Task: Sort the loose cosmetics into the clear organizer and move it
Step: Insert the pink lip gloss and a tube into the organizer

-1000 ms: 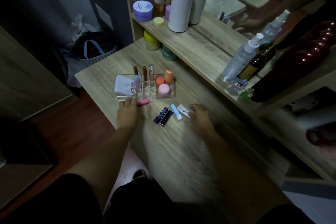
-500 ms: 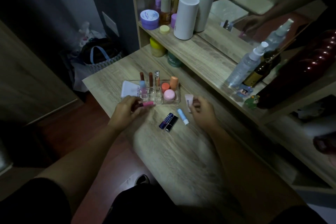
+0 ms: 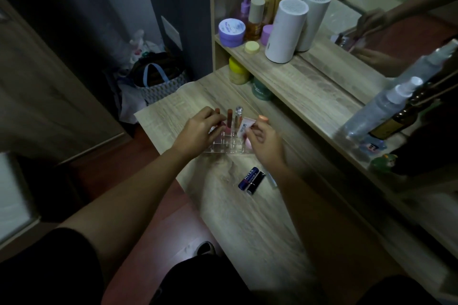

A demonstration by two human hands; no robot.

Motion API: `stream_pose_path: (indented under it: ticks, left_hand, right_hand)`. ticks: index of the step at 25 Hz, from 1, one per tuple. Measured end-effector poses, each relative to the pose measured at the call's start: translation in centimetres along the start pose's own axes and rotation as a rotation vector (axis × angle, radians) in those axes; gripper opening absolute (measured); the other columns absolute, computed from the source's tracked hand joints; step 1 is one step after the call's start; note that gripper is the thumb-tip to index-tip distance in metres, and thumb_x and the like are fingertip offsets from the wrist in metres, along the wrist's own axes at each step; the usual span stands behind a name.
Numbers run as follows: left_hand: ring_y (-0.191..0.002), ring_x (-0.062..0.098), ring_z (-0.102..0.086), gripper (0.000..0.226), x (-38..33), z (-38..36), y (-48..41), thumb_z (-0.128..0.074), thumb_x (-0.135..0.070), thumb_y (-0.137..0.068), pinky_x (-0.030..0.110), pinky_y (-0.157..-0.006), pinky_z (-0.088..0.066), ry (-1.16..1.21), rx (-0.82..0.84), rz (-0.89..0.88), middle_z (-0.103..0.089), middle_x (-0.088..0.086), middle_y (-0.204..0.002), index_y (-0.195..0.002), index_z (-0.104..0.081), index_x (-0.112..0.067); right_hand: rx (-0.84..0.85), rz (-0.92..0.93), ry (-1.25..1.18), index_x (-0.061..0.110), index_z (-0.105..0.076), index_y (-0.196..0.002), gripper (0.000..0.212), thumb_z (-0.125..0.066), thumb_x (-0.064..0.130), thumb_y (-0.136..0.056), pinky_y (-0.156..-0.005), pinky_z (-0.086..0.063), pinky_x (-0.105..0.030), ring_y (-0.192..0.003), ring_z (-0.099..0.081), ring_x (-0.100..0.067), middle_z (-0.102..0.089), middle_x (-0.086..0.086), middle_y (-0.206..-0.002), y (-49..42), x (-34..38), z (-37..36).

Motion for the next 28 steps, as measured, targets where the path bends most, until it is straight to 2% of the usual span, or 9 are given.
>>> stream_pose_path:
  ticks: [5, 7, 9, 14, 19, 24, 26, 28]
  left_hand:
    - [-0.087, 0.034, -0.063, 0.025, 0.0, -1.3, -0.8, -0.066, -0.014, -0.084, 0.043, -0.074, -0.053, -0.153, 0.127, -0.077, -0.068, 0.019, -0.096, -0.107, -0.068, -0.003]
    - [-0.090, 0.032, -0.061, 0.031, 0.2, -1.9, -1.1, -0.065, -0.020, -0.084, 0.044, -0.078, -0.048, -0.200, 0.166, -0.019, -0.069, 0.014, -0.099, -0.112, -0.064, -0.008]
    - [-0.094, 0.030, -0.057, 0.030, 0.5, -2.3, -1.3, -0.064, -0.026, -0.084, 0.043, -0.081, -0.042, -0.221, 0.181, 0.062, -0.069, 0.011, -0.100, -0.109, -0.061, -0.010]
    - [-0.094, 0.031, -0.058, 0.020, 0.7, -2.6, -1.6, -0.066, -0.024, -0.083, 0.042, -0.078, -0.042, -0.262, 0.165, 0.032, -0.068, 0.010, -0.096, -0.095, -0.064, -0.009]
    - [-0.086, 0.032, -0.060, 0.019, 0.6, -2.5, -1.5, -0.071, -0.022, -0.079, 0.041, -0.073, -0.045, -0.250, 0.132, 0.026, -0.068, 0.012, -0.089, -0.090, -0.066, -0.007]
    - [-0.094, 0.030, -0.057, 0.025, 0.5, -2.2, -1.5, -0.066, -0.027, -0.083, 0.041, -0.079, -0.041, -0.228, 0.142, 0.036, -0.066, 0.010, -0.099, -0.100, -0.064, -0.009]
    - [-0.095, 0.030, -0.057, 0.026, 0.2, -1.9, -1.2, -0.066, -0.027, -0.084, 0.041, -0.080, -0.041, -0.218, 0.126, 0.033, -0.066, 0.010, -0.099, -0.102, -0.063, -0.009]
    - [-0.095, 0.031, -0.057, 0.025, 0.0, -1.6, -1.0, -0.066, -0.026, -0.084, 0.042, -0.080, -0.042, -0.214, 0.112, 0.033, -0.066, 0.012, -0.099, -0.102, -0.064, -0.008]
  right_hand:
    - [0.019, 0.015, 0.109, 0.010, -0.066, -0.103, 0.015, -0.060, 0.013, -0.090, -0.057, -0.038, 0.010, -0.074, -0.051, 0.018, -0.069, -0.002, -0.098, -1.1, -1.1, -1.2]
    - [0.036, 0.017, 0.147, 0.008, -0.065, -0.103, 0.015, -0.061, 0.011, -0.089, -0.057, -0.038, 0.010, -0.072, -0.050, 0.016, -0.067, -0.003, -0.097, -1.3, -1.5, -1.5]
    - [0.042, -0.016, 0.168, 0.011, -0.064, -0.104, 0.016, -0.062, 0.012, -0.088, -0.054, -0.042, 0.003, -0.073, -0.052, 0.013, -0.065, 0.002, -0.095, -1.5, -1.9, -1.6]
    - [0.029, -0.052, 0.147, 0.016, -0.060, -0.095, 0.009, -0.063, 0.015, -0.087, -0.062, -0.046, -0.008, -0.074, -0.059, 0.002, -0.064, 0.006, -0.087, -1.8, -2.2, -2.0]
    - [0.035, -0.005, 0.178, 0.017, -0.062, -0.093, 0.009, -0.065, 0.013, -0.086, -0.051, -0.044, -0.001, -0.068, -0.054, 0.009, -0.055, 0.018, -0.075, -1.9, -1.8, -2.0]
    - [0.037, -0.012, 0.151, 0.012, -0.063, -0.108, 0.024, -0.067, 0.012, -0.084, -0.067, -0.045, -0.006, -0.080, -0.059, 0.001, -0.065, 0.003, -0.096, -1.6, -1.2, -1.4]
    - [0.042, 0.024, 0.140, 0.012, -0.062, -0.109, 0.024, -0.065, 0.011, -0.085, -0.068, -0.045, -0.006, -0.082, -0.058, 0.003, -0.064, 0.003, -0.098, -1.2, -0.7, -0.8]
    - [0.045, 0.056, 0.135, 0.013, -0.062, -0.109, 0.023, -0.063, 0.011, -0.087, -0.074, -0.047, -0.010, -0.087, -0.060, -0.002, -0.065, 0.001, -0.101, -0.9, -0.3, -0.2]
Point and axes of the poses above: each hand's wrist, its own y-axis away from the middle knuckle, its own z-axis out of the back of the hand, x = y × z, the point moved 3 cm from there along -y, towards the middle knuckle
